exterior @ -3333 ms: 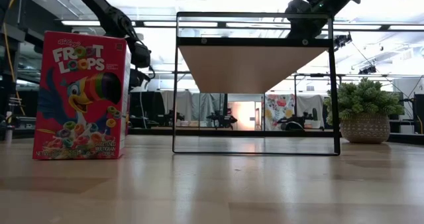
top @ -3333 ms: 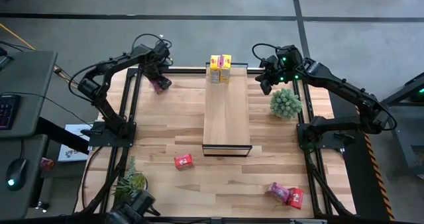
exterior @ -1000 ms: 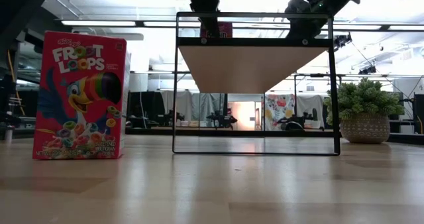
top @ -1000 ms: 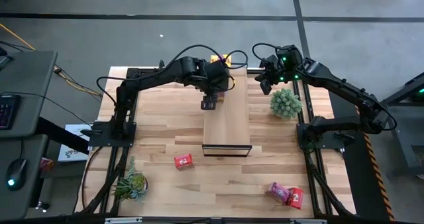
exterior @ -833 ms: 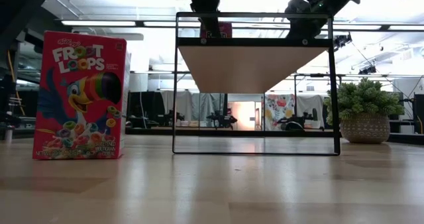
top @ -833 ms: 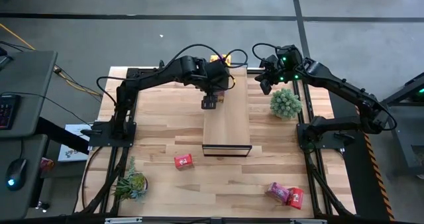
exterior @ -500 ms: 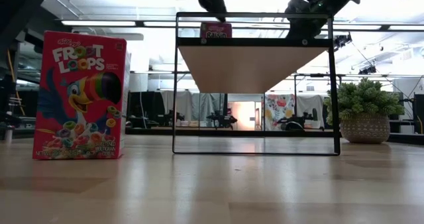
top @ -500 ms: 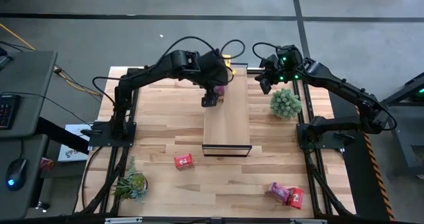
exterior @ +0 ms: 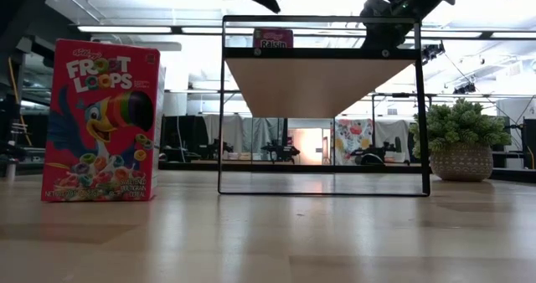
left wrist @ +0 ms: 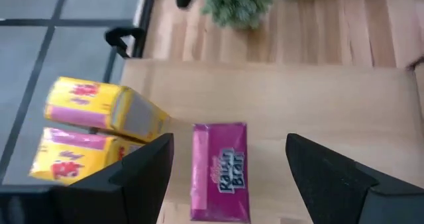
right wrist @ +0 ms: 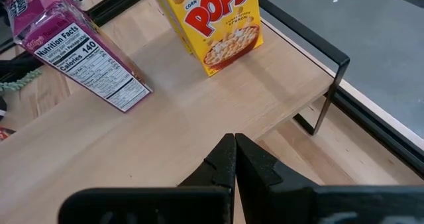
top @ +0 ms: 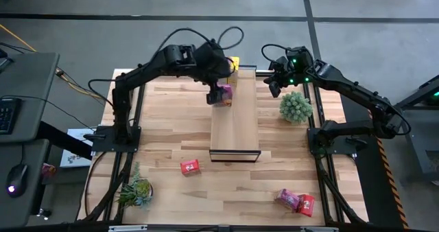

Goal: Stack cereal on shelf
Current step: Put the top violet cereal box on the shelf

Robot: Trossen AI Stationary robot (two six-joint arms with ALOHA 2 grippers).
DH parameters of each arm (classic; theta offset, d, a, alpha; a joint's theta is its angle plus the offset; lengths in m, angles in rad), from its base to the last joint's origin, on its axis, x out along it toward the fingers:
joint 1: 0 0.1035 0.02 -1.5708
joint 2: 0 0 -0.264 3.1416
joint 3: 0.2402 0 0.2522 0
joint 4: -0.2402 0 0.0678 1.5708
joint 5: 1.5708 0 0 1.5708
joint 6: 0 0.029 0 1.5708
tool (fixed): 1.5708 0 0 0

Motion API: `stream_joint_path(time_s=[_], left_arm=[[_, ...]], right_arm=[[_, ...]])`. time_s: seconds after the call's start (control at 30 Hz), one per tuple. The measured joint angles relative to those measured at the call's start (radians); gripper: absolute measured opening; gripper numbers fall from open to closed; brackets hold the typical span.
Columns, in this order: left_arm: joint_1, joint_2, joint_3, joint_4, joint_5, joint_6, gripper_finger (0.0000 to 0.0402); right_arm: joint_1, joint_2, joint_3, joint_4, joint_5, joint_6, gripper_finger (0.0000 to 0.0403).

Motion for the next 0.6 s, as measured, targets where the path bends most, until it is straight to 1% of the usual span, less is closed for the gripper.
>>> stream_joint_path(time_s=[0.23,0.37,0.47,0.53,0.6], left_arm=[[0.038,-0.099,0.0,0.032,0.018,-0.061,0.0275],[0.05,-0.148,0.0,0.079,0.053,-0.094,0.0259],[0.052,-0.196,-0.063,0.135,0.061,-0.113,0.0224],[0.052,-0.245,-0.164,0.198,0.062,-0.125,0.0186],[0.051,-0.308,-0.305,0.286,0.065,-0.14,0.0139]], right_arm=[[0.0,0.0,0.0,0.0,0.0,-0.008,0.0],[0.0,0.0,0.0,0.0,-0.004,-0.007,0.0],[0.004,0.0,0.0,0.0,-0.057,-0.009,0.0],[0.006,0.0,0.0,0.0,-0.124,-0.014,0.0],[0.017,0.0,-0.001,0.002,-0.198,-0.01,0.0]])
